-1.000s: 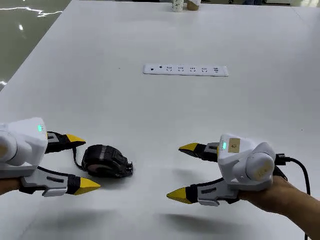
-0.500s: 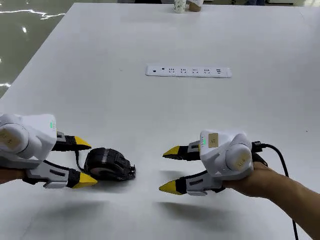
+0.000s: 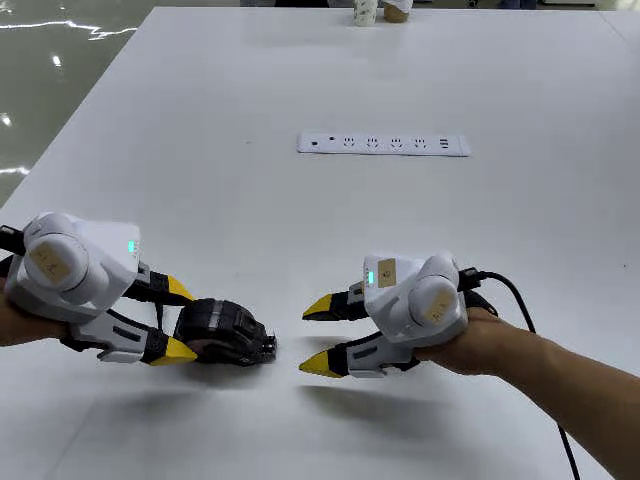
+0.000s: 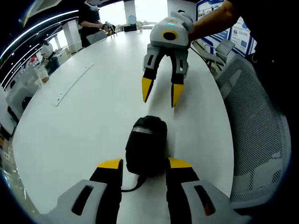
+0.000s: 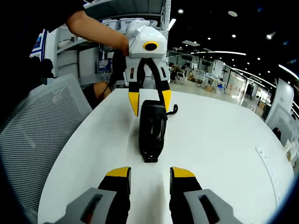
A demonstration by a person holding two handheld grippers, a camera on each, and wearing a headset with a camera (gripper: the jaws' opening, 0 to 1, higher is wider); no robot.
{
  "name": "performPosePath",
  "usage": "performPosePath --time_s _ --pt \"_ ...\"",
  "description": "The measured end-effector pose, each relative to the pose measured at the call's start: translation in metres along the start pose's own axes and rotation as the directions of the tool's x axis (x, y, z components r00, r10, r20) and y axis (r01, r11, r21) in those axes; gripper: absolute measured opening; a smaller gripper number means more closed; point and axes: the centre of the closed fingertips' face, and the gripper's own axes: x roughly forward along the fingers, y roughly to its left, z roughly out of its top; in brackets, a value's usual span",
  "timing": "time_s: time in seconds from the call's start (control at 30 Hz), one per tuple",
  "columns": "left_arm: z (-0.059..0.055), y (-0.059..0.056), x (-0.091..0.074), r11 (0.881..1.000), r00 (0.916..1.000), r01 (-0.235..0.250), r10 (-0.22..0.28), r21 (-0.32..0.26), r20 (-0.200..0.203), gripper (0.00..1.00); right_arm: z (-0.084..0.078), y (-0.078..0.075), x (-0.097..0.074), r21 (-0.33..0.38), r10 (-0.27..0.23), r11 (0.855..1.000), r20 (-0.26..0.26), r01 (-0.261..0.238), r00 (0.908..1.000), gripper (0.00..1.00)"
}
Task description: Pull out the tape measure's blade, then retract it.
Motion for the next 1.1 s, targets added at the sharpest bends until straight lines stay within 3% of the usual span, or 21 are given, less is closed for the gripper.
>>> performPosePath --time_s 0.63,1.1 --pt "-0.005 0.000 0.010 0.998 0.9983 0.048 -0.047 0.044 -0.035 0.25 0.002 0.001 0.036 -0.017 0.069 0.997 -0.046 -0.070 0.9966 0.19" --pt "-0.006 0.000 0.010 0.998 0.9988 0.046 -0.045 0.045 -0.020 0.24 0.001 -0.001 0.044 -0.011 0.063 0.998 -0.061 -0.063 0.9962 0.12"
